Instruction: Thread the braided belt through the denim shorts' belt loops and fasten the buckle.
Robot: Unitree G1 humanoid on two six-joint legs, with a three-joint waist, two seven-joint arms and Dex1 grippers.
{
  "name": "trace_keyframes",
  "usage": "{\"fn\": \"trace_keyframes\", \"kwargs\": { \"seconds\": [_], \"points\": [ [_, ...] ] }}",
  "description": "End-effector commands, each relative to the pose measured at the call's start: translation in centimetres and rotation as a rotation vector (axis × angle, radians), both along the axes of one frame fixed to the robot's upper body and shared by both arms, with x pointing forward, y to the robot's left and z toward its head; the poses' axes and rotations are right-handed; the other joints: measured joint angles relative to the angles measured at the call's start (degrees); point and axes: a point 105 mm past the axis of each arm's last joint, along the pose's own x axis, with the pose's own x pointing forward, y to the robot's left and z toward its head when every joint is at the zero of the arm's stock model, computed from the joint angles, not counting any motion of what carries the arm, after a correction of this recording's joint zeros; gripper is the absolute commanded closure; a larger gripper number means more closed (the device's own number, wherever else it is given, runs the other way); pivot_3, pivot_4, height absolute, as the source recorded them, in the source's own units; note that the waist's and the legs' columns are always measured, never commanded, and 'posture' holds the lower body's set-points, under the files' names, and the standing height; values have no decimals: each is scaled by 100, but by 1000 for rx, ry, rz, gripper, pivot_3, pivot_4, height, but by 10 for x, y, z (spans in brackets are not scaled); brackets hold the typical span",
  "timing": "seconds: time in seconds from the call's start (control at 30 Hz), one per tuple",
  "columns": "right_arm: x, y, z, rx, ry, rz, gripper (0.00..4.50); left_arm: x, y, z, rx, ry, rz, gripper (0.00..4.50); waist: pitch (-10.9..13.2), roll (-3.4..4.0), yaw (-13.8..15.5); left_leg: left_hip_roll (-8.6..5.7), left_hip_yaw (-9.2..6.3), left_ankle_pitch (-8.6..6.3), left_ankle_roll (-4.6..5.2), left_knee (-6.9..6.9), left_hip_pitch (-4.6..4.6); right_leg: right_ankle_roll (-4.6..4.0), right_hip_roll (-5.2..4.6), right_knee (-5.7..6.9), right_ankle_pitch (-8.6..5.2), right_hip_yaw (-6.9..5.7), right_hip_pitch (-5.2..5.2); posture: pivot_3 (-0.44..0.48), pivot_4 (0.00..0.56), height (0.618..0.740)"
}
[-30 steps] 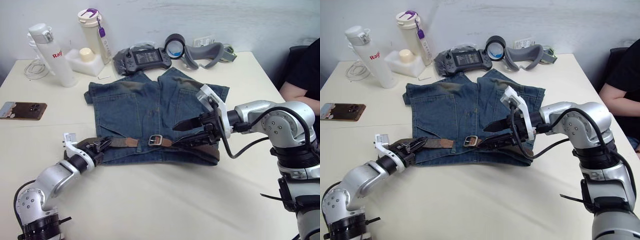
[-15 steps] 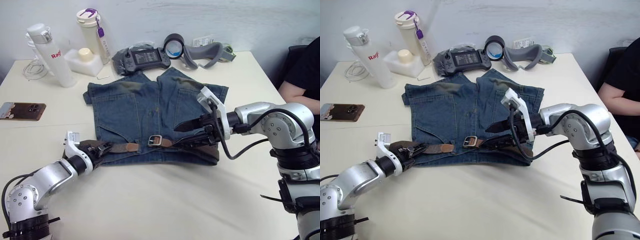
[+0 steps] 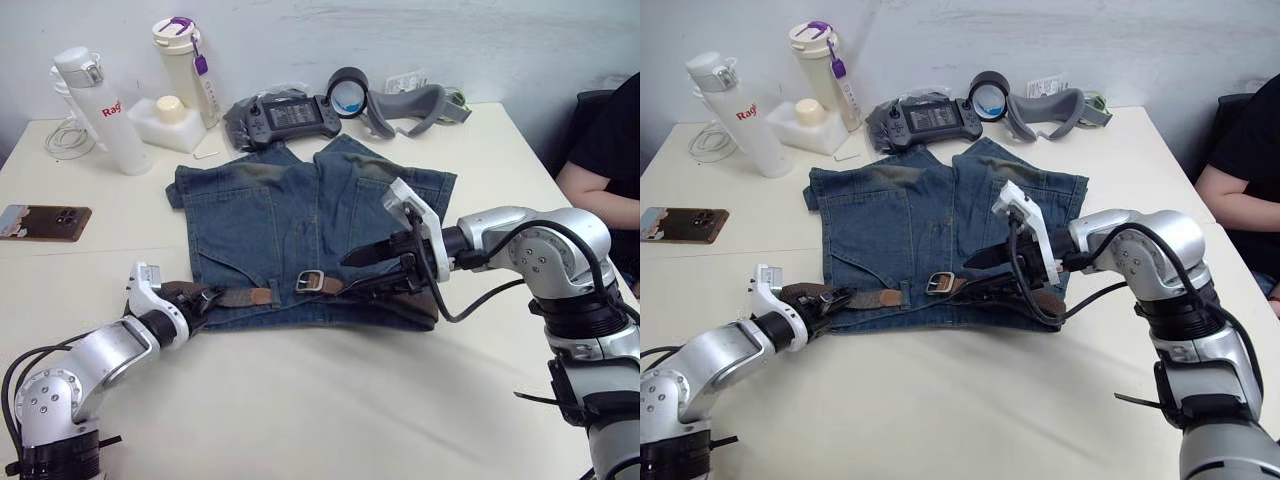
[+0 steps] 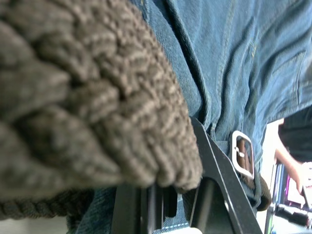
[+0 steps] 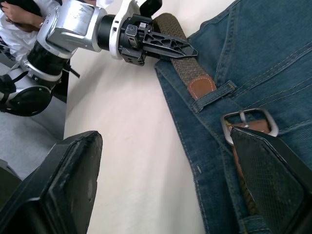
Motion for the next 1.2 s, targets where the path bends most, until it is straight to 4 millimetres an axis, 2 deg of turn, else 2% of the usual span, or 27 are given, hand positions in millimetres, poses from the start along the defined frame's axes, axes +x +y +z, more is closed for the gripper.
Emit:
{"fn": "trace_keyframes", "kwargs": {
  "seconds": [0.03, 0.13, 0.23, 0.33, 0.43, 0.5, 0.63, 0.77, 0.93, 1.2],
  "points": [
    [-1, 0, 9, 13, -50, 12, 51, 1, -25, 6, -101, -28, 4, 4500, 0, 0, 2, 0, 0, 0, 0, 0, 0, 0, 0, 0, 0, 0, 1, 0, 150, 740],
    [3, 2, 12, 24, -152, 11, 51, -4, -49, 2, -171, -11, -18, 4500, 1, -2, 9, -3, -1, 0, 1, 1, -1, 4, -2, -6, 2, -2, 5, 0, 150, 740],
    [2, 16, 5, -8, -466, 79, 51, -10, -67, -9, -219, 41, -38, 4500, 1, -4, 15, -7, -1, 0, 2, 2, 0, 8, -3, -10, 4, -3, 8, 0, 150, 740],
    [4, 28, -14, -65, -721, 121, 51, -10, -68, -15, -229, 68, -35, 4500, 1, -4, 17, -8, 0, 2, 0, 2, 5, 8, 0, -9, 4, -5, 12, 0, 150, 740],
    [7, 36, -41, -161, -998, 207, 51, -7, -64, -18, -224, 75, -32, 4500, 1, -4, 21, -10, 1, 4, -2, 6, 8, 10, 1, -5, 5, -4, 14, 0, 150, 740],
    [8, 36, -55, -205, -1119, 254, 51, -6, -61, -18, -221, 73, -30, 4500, 1, -5, 33, -11, -2, 4, -3, 8, 10, 10, 0, -9, 5, -10, 20, 0, 150, 740],
    [17, 39, -69, -239, -1313, 280, 51, -5, -60, -20, -216, 76, -41, 4500, 1, -5, 15, -11, -7, 4, -2, 11, 25, 11, 1, -13, 5, -16, 39, 0, 150, 740],
    [25, 40, -76, -245, -1390, 270, 51, -3, -62, -21, -217, 76, -56, 4500, 1, -4, 12, -7, -24, 1, -8, -4, 81, 9, 5, -45, 4, -32, 111, 0, 150, 740],
    [32, 35, -63, -196, -1396, 179, 51, -5, -62, -22, -217, 77, -59, 4500, 1, -4, 17, -7, -46, -1, -11, -4, 93, 9, 5, -58, 5, -48, 143, 0, 150, 740],
    [20, 33, -45, -87, -1340, 208, 51, -8, -65, -25, -222, 85, -74, 4500, 5, 4, 11, -7, -80, -3, -12, -5, 97, 9, 4, -88, 5, -80, 176, 0, 150, 740]
  ]
}}
